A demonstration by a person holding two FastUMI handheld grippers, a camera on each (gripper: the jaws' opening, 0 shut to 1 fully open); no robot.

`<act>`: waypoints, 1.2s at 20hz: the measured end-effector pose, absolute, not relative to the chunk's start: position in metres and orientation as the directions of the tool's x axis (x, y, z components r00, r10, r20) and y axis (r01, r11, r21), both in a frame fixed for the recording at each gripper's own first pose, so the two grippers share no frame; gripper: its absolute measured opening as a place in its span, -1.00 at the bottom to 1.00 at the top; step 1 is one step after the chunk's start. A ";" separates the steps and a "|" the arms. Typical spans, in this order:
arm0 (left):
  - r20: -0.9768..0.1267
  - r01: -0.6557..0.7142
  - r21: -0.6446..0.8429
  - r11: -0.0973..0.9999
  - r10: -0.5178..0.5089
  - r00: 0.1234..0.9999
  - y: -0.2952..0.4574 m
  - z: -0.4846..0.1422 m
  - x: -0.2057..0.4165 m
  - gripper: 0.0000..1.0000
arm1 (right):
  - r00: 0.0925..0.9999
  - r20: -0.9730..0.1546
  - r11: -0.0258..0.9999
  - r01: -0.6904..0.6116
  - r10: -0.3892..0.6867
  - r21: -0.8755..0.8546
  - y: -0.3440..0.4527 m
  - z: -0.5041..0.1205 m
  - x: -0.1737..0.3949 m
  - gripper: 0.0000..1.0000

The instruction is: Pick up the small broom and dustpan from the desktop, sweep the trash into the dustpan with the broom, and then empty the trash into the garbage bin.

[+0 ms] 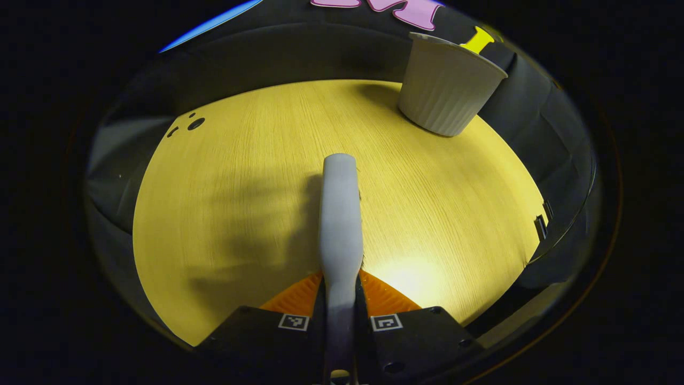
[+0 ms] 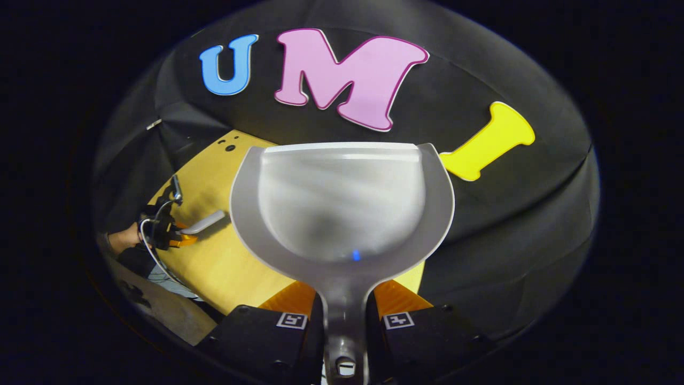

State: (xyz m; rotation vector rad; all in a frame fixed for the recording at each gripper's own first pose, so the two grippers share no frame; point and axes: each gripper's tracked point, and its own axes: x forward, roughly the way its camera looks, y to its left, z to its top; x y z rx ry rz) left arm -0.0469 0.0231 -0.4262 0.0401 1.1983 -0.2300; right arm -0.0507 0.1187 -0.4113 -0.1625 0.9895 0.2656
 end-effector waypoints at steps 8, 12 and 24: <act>-0.929 0.172 -0.043 0.984 -0.102 0.356 0.026 -0.427 -0.047 -0.45 | 0.440 -0.874 0.942 -0.332 0.204 0.053 0.177 -0.480 -0.141 -0.26; -0.932 0.160 -0.025 0.987 -0.081 0.354 0.027 -0.429 -0.049 -0.45 | 0.393 -0.891 0.934 -0.346 0.226 0.084 0.203 -0.522 -0.173 -0.27; -0.938 0.159 0.006 0.987 -0.049 0.344 0.028 -0.433 -0.052 -0.45 | 0.285 -0.916 0.942 -0.264 0.281 0.207 0.270 -0.658 -0.185 -0.27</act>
